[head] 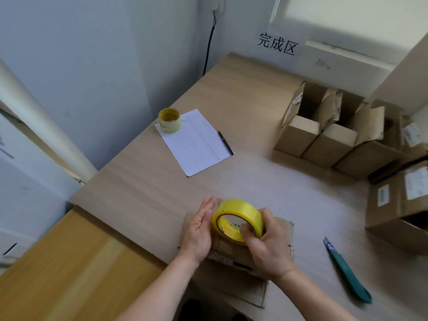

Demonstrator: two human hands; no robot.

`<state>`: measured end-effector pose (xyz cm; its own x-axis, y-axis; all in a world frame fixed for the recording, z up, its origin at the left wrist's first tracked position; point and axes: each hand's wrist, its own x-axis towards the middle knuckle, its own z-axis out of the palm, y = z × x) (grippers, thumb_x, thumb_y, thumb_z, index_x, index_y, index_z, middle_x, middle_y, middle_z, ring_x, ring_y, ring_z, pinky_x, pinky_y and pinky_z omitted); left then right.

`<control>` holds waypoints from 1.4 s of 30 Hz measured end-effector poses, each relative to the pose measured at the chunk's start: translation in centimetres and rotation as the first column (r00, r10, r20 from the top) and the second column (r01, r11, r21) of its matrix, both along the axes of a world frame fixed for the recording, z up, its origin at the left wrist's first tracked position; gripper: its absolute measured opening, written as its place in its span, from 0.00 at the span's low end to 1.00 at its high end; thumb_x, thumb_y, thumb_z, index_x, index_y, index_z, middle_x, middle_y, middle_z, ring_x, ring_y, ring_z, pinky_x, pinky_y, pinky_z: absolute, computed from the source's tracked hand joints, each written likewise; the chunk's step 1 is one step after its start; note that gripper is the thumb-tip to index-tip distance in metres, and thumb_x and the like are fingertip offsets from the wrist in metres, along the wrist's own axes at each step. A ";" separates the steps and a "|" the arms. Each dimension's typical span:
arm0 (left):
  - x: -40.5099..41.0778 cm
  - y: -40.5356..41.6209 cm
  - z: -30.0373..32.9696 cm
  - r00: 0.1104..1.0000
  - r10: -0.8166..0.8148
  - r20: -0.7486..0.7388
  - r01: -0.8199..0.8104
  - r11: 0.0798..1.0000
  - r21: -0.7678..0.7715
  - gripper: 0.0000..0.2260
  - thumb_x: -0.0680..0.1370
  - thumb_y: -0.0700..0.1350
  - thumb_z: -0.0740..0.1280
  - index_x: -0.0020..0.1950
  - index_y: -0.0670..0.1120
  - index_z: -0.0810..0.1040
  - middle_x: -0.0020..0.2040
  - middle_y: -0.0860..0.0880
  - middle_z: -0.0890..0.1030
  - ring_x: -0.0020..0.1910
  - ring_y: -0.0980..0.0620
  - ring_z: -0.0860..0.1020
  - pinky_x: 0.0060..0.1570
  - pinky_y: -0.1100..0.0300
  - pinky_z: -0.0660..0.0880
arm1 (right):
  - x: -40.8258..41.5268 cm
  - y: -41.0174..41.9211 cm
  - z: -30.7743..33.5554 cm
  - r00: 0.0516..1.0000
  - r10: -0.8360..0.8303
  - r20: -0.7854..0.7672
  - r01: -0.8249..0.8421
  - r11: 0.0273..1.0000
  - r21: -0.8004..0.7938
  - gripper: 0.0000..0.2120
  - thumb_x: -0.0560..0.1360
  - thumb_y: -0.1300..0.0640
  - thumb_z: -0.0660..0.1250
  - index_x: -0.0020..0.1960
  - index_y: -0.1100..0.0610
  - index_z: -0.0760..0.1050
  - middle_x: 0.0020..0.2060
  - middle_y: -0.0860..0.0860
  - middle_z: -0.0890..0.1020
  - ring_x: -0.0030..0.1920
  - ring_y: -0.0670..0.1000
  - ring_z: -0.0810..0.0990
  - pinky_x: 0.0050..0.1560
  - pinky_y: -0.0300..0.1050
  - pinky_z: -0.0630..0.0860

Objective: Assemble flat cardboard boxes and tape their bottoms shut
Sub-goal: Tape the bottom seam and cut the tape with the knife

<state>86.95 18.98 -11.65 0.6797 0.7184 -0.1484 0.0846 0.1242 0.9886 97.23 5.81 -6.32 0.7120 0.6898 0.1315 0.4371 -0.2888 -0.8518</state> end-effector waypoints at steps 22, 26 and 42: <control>0.2 -0.5 0.6 0.984 0.016 -0.178 0.021 0.978 0.206 0.14 0.83 0.42 0.58 0.67 0.56 0.72 0.69 0.57 0.72 0.72 0.61 0.65 0.66 0.76 0.58 | 8.1 -10.9 2.2 0.923 0.184 0.338 0.104 0.726 -0.679 0.20 0.75 0.33 0.59 0.38 0.49 0.73 0.29 0.47 0.75 0.35 0.51 0.74 0.30 0.45 0.60; 0.3 -0.6 0.9 0.984 0.024 -0.178 0.004 0.987 0.158 0.15 0.83 0.41 0.58 0.67 0.54 0.72 0.68 0.58 0.72 0.66 0.72 0.68 0.62 0.80 0.61 | 8.3 -11.0 0.0 0.956 0.141 0.257 0.073 0.735 -0.674 0.21 0.71 0.30 0.57 0.36 0.47 0.72 0.27 0.45 0.73 0.34 0.49 0.72 0.31 0.45 0.64; 1.0 1.2 1.9 0.710 0.032 -0.703 0.258 0.917 0.303 0.23 0.83 0.59 0.45 0.77 0.57 0.59 0.78 0.51 0.60 0.75 0.48 0.61 0.71 0.50 0.61 | 7.7 -8.3 -0.6 0.957 0.288 0.010 -0.198 0.681 -0.705 0.27 0.80 0.35 0.53 0.74 0.31 0.44 0.63 0.46 0.77 0.59 0.54 0.77 0.54 0.48 0.70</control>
<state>87.98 20.18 -9.76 0.5708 0.7398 -0.3561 0.7398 -0.2753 0.6139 104.97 -2.53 -6.96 0.5177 0.7636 -0.3859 0.6548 -0.6439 -0.3957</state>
